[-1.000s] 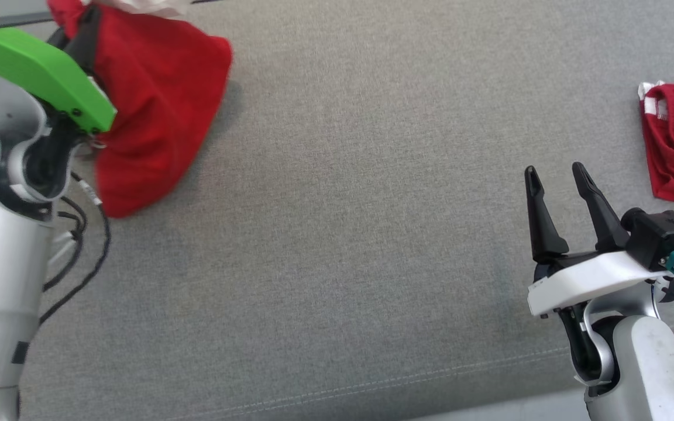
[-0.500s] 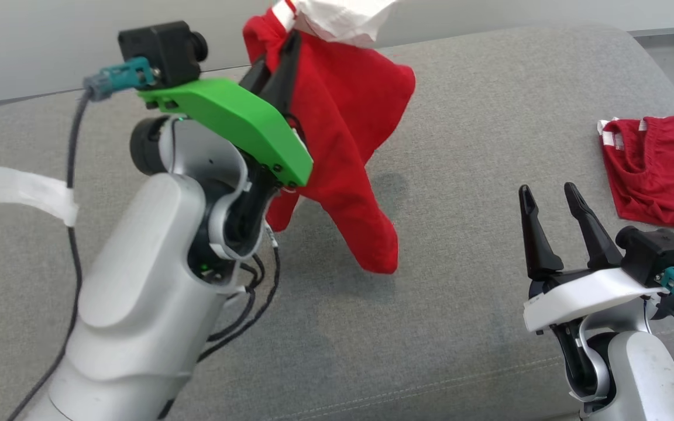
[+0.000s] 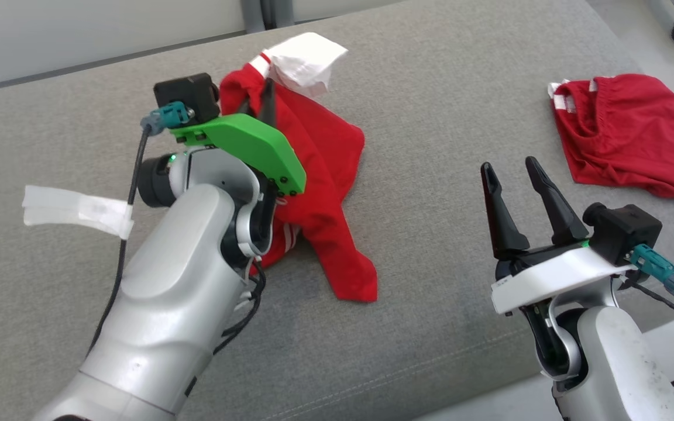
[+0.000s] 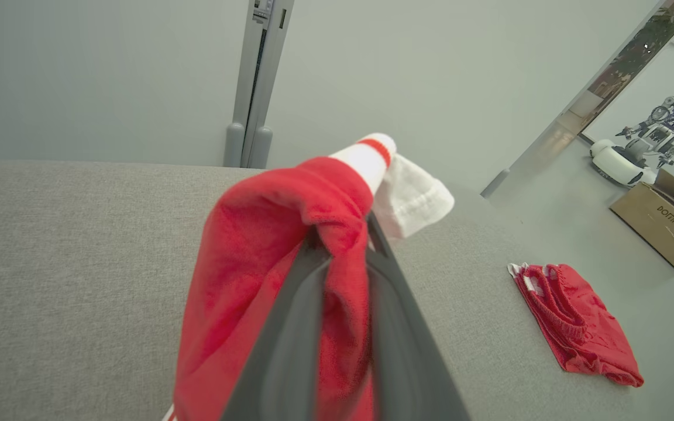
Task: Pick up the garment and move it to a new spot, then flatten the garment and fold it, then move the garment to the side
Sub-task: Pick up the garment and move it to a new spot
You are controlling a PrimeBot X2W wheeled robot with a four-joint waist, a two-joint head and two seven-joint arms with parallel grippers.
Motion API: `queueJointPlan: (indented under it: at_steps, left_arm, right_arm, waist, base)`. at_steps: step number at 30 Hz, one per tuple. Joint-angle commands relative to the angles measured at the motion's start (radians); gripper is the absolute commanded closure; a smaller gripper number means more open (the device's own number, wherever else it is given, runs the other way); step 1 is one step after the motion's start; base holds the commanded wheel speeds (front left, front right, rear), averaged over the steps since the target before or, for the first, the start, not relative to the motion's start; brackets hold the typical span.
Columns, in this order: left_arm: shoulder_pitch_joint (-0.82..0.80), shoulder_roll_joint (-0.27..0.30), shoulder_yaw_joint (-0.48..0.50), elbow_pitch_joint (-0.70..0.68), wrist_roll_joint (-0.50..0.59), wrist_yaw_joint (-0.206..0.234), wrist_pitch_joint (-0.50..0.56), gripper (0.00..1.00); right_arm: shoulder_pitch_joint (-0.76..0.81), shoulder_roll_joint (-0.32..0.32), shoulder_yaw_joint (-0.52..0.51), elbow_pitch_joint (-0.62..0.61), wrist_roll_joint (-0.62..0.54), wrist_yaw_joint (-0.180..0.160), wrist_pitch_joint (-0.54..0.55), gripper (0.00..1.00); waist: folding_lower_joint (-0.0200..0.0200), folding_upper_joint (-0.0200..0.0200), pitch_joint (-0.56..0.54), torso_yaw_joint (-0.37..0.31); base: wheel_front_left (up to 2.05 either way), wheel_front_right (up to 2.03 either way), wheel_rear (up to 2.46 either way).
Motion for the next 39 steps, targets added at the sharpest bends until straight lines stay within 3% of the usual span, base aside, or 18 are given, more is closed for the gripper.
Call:
queueJointPlan:
  at_steps: [1, 9, 10, 11, 12, 13, 21, 29, 34, 39]
  left_arm:
    - [-0.048, -0.002, 0.011, 0.057, 0.016, -0.005, -0.034, 1.0]
    - [-0.221, 0.041, 0.05, 0.359, 0.069, -0.003, -0.176, 1.0]
    - [-0.235, 0.045, 0.055, 0.395, 0.071, 0.001, -0.186, 0.89]
    - [-0.248, 0.049, 0.06, 0.429, 0.07, 0.001, -0.196, 0.67]
    - [-0.258, 0.053, 0.065, 0.459, 0.068, 0.002, -0.205, 0.31]
    - [-0.27, 0.056, 0.068, 0.484, 0.07, 0.001, -0.22, 0.0]
    - [-0.31, 0.03, 0.076, 0.582, 0.068, -0.045, -0.295, 0.0]
    - [-0.23, -0.01, 0.024, 0.542, 0.097, -0.139, -0.322, 0.0]
    - [-0.141, -0.015, -0.025, 0.496, 0.141, -0.153, -0.322, 0.0]
    - [-0.023, -0.011, -0.011, 0.403, 0.142, -0.154, -0.323, 0.0]
  right_arm:
    - [-0.022, -0.002, 0.015, 0.008, 0.01, 0.0, -0.012, 0.0]
    - [-0.061, -0.001, 0.08, 0.048, 0.035, 0.0, -0.039, 0.0]
    - [-0.064, -0.001, 0.087, 0.053, 0.036, 0.0, -0.044, 0.0]
    - [-0.07, -0.001, 0.095, 0.056, 0.039, 0.0, -0.047, 0.0]
    - [-0.073, -0.001, 0.102, 0.061, 0.041, 0.0, -0.051, 0.0]
    - [-0.075, -0.001, 0.106, 0.065, 0.042, 0.0, -0.055, 0.0]
    - [-0.065, -0.001, 0.111, 0.091, 0.032, 0.0, -0.067, 0.0]
    - [-0.022, -0.002, 0.103, 0.108, 0.029, 0.0, -0.054, 0.0]
    - [0.006, -0.002, 0.086, 0.115, 0.024, 0.0, -0.041, 0.0]
    - [0.041, -0.002, 0.074, 0.123, 0.065, 0.0, -0.021, 0.0]
  waist:
    - [0.0001, -0.0001, 0.069, -0.086]
    - [0.0001, -0.0001, 0.139, -0.191]
    - [0.0001, -0.0001, 0.145, -0.199]
    - [0.0001, -0.0001, 0.151, -0.206]
    - [0.0001, -0.0001, 0.155, -0.212]
    - [0.0001, -0.0001, 0.158, -0.215]
    - [0.0001, -0.0001, 0.145, -0.169]
    - [0.0001, -0.0001, 0.081, -0.041]
    - [0.0001, -0.0001, 0.032, 0.048]
    - [0.0001, -0.0001, -0.01, 0.14]
  base:
    - [0.0, 0.0, 0.0]
    - [0.0, 0.0, 0.0]
    - [0.0, 0.0, 0.0]
    - [0.0, 0.0, 0.0]
    - [0.0, 0.0, 0.0]
    - [0.0, 0.0, 0.0]
    - [0.0, 0.0, 0.0]
    - [0.0, 0.0, 0.0]
    - [0.0, 0.0, 0.0]
    - [0.0, 0.0, 0.0]
